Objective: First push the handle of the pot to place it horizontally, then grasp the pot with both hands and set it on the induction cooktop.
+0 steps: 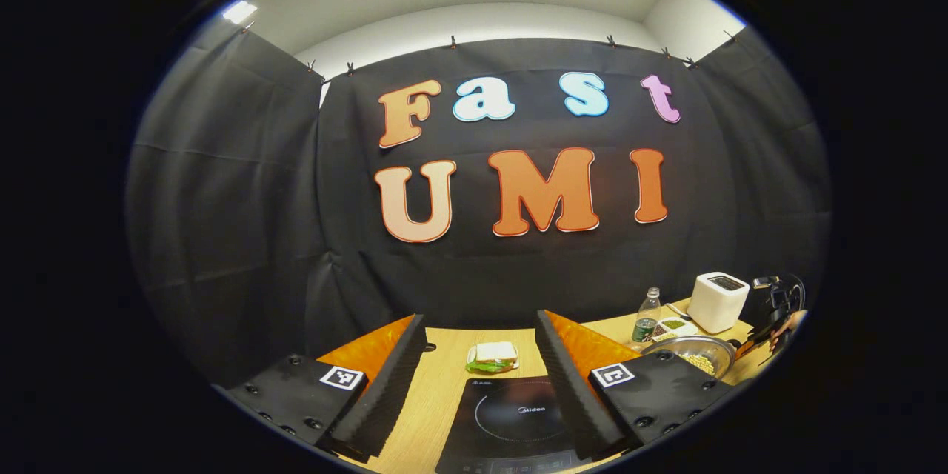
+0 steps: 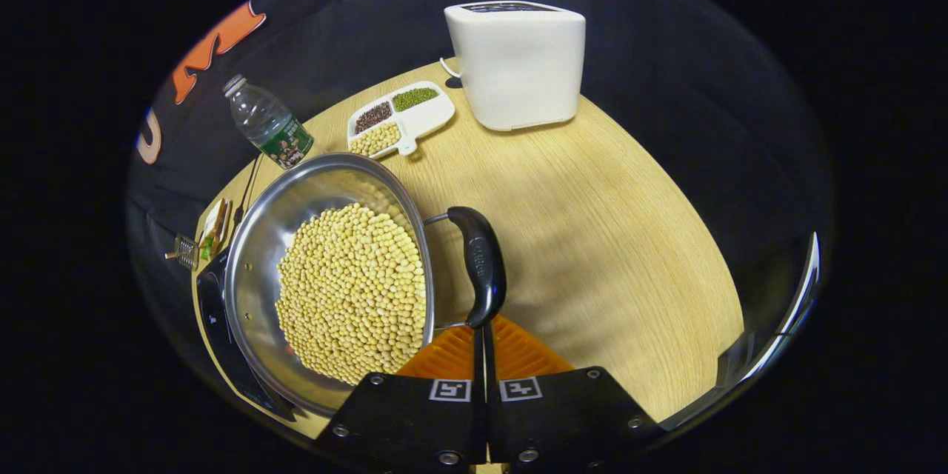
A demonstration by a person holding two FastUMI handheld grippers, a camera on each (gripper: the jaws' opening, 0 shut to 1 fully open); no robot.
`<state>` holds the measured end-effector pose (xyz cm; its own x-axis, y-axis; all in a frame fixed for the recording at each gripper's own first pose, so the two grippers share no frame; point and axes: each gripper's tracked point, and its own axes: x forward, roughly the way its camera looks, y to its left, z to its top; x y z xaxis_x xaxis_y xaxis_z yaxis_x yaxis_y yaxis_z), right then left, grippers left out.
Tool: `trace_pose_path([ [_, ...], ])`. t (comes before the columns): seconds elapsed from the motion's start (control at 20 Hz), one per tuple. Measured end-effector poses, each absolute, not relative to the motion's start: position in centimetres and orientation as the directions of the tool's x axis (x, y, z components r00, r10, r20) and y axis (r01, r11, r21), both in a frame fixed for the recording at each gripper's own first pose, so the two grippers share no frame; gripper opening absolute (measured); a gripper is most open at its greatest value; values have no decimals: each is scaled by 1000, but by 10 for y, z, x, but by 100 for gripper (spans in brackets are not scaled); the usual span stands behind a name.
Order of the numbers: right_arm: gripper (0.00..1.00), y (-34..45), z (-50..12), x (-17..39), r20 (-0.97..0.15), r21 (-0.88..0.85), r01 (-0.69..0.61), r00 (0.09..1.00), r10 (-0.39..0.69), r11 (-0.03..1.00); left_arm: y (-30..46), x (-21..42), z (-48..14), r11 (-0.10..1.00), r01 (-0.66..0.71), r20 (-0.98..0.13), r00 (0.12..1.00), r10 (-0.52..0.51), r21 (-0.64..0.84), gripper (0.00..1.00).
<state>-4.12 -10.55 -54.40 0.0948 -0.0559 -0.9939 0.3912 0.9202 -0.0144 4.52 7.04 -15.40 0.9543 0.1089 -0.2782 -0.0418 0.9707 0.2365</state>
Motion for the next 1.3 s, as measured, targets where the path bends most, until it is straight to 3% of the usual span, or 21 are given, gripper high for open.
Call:
trace_pose_path([
  [0.05, 0, -108, -546, -37, -993, -20, 384, 103, -65, 923, 72, 44, -154, 969, -45, -278, 954, 114, 243, 96],
  [0.15, 1, -109, -550, -28, -991, -21, 388, 115, -71, 921, 75, 39, -153, 967, -54, -279, 952, 125, 251, 99],
  [0.2, 1, -108, -551, -24, -991, -19, 396, 113, -70, 918, 76, 36, -153, 966, -56, -279, 952, 128, 251, 93],
  [0.3, 2, -113, -554, -18, -990, -26, 403, 115, -79, 915, 81, 30, -152, 965, -64, -281, 950, 138, 256, 99],
  [0.5, 11, -125, -553, -7, -982, -51, 389, 149, -118, 920, 80, 22, -154, 967, -65, -294, 946, 139, 247, 99],
  [0.75, 49, -128, -529, -8, -968, -49, 335, 216, -128, 941, 57, 23, -178, 977, -15, -357, 929, 92, 213, 99],
  [0.85, 59, -121, -511, -1, -955, -5, 321, 281, -100, 947, 38, 23, -191, 980, 20, -388, 920, 60, 198, 98],
  [0.9, 56, -117, -501, 2, -948, 15, 312, 305, -86, 950, 26, 24, -198, 981, 40, -403, 914, 40, 189, 97],
  [0.95, 65, -114, -493, 3, -942, 28, 302, 326, -75, 953, 16, 26, -206, 982, 62, -422, 906, 19, 178, 96],
  [1.3, 82, -95, -463, 14, -908, 71, 221, 417, -29, 973, -69, 29, -279, 978, 200, -586, 801, -124, 65, 100],
])
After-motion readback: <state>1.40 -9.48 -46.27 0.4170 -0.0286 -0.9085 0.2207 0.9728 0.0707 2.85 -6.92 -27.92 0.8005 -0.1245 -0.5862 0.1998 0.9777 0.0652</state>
